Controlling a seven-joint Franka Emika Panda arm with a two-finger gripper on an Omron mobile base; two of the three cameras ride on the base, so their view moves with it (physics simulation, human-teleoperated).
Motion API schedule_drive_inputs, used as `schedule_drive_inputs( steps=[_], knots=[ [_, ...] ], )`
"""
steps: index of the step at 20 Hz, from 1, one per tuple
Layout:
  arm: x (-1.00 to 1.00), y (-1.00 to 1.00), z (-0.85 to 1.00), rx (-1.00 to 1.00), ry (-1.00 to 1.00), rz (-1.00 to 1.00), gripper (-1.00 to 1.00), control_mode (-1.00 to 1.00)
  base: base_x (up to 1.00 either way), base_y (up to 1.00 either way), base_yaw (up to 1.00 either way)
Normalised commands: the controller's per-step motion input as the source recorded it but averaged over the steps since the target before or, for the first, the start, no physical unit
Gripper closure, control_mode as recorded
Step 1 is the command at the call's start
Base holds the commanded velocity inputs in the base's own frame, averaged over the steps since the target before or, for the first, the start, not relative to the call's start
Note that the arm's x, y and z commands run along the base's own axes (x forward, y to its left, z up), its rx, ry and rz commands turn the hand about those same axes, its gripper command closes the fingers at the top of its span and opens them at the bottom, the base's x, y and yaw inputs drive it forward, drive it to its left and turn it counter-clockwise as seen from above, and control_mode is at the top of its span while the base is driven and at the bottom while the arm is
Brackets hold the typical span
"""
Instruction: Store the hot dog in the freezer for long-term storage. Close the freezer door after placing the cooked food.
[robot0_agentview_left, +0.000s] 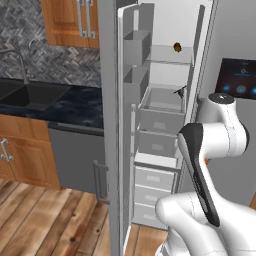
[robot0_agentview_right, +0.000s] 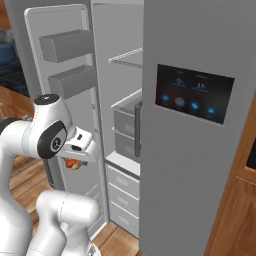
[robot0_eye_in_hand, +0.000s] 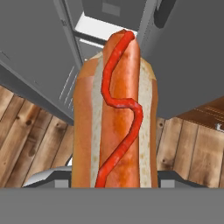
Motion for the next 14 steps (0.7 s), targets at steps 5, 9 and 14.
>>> schedule_drive_inputs(
  steps=[5, 9, 14],
  knots=[
    [0.0, 0.0, 0.0, 0.0, 0.0, 0.0, 1.0, 1.0, 0.34, 0.0, 0.0],
    [0.0, 0.0, 0.0, 0.0, 0.0, 0.0, 1.0, 1.0, 0.35, 0.02, 0.0],
    [0.0, 0.0, 0.0, 0.0, 0.0, 0.0, 1.0, 1.0, 0.39, 0.0, 0.0]
  ],
)
